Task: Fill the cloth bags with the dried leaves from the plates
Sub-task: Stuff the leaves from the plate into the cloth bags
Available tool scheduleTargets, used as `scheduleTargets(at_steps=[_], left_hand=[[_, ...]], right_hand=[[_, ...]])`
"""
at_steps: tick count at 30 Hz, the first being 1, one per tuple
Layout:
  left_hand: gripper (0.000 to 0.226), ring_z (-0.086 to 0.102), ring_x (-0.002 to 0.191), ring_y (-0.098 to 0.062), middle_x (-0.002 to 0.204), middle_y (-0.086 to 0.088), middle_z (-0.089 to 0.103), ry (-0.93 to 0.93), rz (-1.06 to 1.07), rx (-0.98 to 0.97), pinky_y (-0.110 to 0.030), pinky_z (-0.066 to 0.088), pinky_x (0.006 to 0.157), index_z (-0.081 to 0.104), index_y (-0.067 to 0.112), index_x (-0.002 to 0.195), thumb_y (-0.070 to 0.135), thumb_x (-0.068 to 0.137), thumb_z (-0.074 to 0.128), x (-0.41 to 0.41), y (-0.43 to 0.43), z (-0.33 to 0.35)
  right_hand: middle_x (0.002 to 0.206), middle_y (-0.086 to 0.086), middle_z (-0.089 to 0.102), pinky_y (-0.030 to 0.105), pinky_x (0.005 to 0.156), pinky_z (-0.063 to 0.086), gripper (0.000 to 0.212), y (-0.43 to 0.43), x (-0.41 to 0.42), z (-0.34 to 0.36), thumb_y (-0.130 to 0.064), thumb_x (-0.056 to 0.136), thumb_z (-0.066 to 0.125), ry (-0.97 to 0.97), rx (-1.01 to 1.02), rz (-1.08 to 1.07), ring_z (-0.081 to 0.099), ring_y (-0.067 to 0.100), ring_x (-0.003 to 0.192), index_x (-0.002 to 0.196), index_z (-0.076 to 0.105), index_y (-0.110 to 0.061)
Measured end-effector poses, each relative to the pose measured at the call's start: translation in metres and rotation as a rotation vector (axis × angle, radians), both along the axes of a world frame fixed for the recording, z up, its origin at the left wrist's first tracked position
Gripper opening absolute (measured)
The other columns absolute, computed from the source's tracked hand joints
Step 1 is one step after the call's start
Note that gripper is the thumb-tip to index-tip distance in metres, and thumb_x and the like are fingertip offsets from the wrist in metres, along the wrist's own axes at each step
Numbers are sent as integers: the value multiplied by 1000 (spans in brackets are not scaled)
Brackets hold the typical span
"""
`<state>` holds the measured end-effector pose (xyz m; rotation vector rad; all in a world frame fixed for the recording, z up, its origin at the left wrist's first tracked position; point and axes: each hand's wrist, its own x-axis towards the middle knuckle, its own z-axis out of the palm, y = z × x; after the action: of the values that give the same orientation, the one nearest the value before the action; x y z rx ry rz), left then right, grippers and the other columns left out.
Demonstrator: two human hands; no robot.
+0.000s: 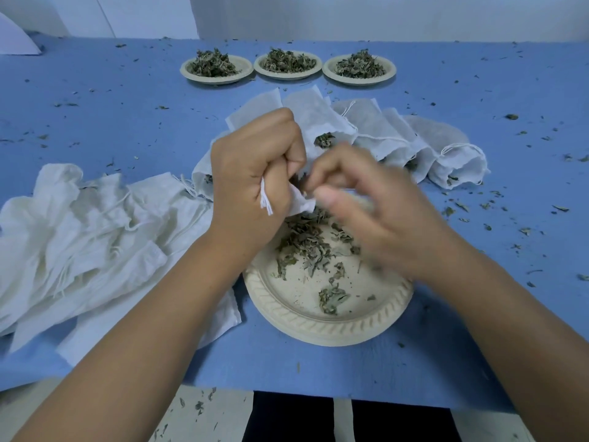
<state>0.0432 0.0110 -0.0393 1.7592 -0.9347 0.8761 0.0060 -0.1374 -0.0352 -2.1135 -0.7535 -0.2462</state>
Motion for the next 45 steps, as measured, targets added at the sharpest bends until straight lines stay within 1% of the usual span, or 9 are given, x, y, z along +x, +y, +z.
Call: scheduleTargets(at_steps=[3, 6, 9, 12, 21, 30, 34, 40, 45], left_hand=[[33, 27, 54, -9, 59, 0, 33, -23, 46, -61, -17, 20, 57, 38, 17, 64, -15, 62, 30, 4, 4, 0], [33, 27, 54, -7, 59, 0, 33, -23, 51, -63, -16, 20, 57, 40, 15, 62, -16, 60, 29, 3, 4, 1], [33, 24, 54, -7, 60, 0, 33, -22, 39, -34, -15, 21, 57, 40, 15, 62, -17, 61, 29, 3, 3, 1], [34, 25, 54, -10, 59, 0, 34, -20, 50, -24, -16, 20, 56, 41, 12, 58, -20, 59, 29, 3, 3, 0], [33, 25, 54, -12, 58, -2, 34, -21, 46, -11, -17, 20, 55, 43, 9, 56, -20, 58, 29, 2, 3, 2], [27, 22, 54, -12, 57, -2, 33, -16, 56, -28, -17, 19, 56, 42, 8, 55, -15, 59, 29, 4, 4, 2], [30, 25, 53, -12, 57, -1, 32, -20, 55, -32, -17, 20, 56, 40, 13, 59, -15, 60, 29, 4, 4, 1], [25, 23, 53, -13, 56, -3, 33, -15, 64, -34, -17, 20, 56, 42, 7, 54, -14, 60, 29, 4, 5, 1], [26, 25, 54, -12, 56, -2, 33, -18, 55, -21, -18, 20, 56, 42, 8, 55, -14, 60, 30, 5, 4, 0]], right_hand=[[78, -1, 71, 26, 87, 48, 38, -25, 2, 15, -14, 98, 39, 130, 210, 46, 65, 8, 77, 68, 57, -1], [66, 5, 70, 46, 88, 49, 52, -35, 1, 22, -29, 97, 39, 545, -55, 272, 65, 33, 66, 51, 57, -13], [77, 10, 72, 36, 66, 50, 48, -24, -3, 12, -34, 97, 41, 731, -245, 391, 63, 37, 66, 67, 71, -12], [93, 14, 71, 37, 73, 54, 38, -15, -1, 3, -30, 99, 45, 669, -219, 321, 65, 32, 79, 94, 73, -6], [68, 3, 72, 23, 59, 50, 41, -23, 0, 8, -8, 90, 39, 762, -307, 299, 60, 11, 56, 60, 67, -6], [52, -1, 66, 21, 58, 47, 55, -32, 9, 9, -35, 94, 41, 232, -313, -170, 63, 18, 51, 50, 64, -13], [74, 2, 72, 23, 68, 54, 32, -20, 3, 8, -17, 91, 47, 598, -296, 171, 67, 14, 68, 73, 72, -6], [93, -13, 65, 31, 77, 53, 10, -29, 11, 8, -27, 85, 57, 280, -178, -74, 62, 0, 79, 91, 64, -23], [113, -19, 46, 23, 92, 40, 54, -14, 7, -5, -40, 75, 74, 291, -521, 134, 43, -6, 106, 121, 49, -28]])
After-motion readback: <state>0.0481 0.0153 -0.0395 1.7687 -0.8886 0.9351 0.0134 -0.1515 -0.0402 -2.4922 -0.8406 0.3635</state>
